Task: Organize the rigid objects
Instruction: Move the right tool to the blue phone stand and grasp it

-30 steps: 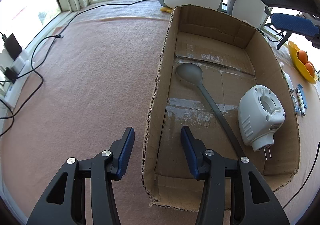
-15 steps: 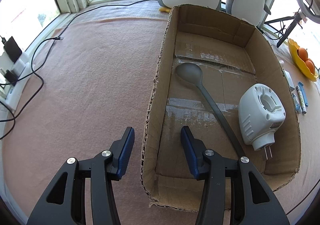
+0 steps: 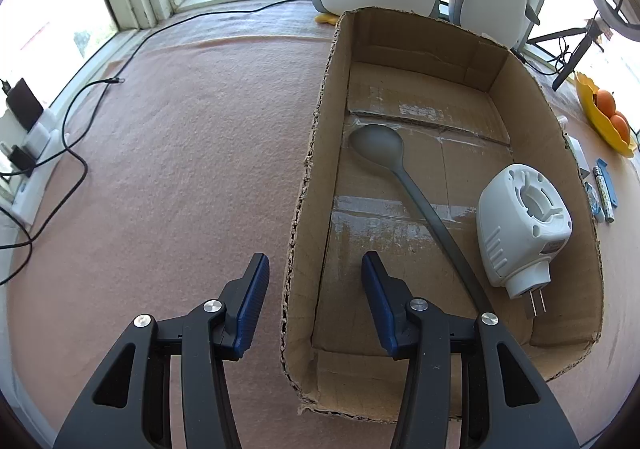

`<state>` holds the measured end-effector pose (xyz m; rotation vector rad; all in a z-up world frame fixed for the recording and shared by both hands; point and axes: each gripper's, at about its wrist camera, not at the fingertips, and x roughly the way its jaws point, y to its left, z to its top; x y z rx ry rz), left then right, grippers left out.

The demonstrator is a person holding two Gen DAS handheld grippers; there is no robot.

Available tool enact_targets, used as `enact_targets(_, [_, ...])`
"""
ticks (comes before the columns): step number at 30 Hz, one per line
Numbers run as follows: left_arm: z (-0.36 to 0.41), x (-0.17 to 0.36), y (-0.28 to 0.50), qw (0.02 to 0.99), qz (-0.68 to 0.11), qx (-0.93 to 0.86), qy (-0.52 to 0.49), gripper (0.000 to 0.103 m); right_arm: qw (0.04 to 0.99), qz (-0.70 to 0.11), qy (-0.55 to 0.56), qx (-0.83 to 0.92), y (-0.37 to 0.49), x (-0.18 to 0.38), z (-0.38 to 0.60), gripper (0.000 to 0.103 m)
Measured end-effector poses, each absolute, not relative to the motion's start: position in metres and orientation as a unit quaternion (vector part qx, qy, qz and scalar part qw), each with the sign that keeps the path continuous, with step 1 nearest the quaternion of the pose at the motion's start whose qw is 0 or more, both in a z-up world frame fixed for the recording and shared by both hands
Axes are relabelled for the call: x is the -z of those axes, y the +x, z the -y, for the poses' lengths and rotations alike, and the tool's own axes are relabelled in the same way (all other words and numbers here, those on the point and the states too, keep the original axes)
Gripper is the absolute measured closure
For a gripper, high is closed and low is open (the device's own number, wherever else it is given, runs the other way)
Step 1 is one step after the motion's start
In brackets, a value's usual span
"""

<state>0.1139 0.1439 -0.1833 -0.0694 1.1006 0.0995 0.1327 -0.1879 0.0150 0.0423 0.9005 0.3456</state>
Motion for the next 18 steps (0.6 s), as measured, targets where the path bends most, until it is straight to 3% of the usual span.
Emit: enact_targets(18, [-0.141,0.182,0.116,0.848,-0.528,-0.051,-0.023,0.055,0.843,-0.531,0.073,-0.039,0.186,0.121,0.293,0.044])
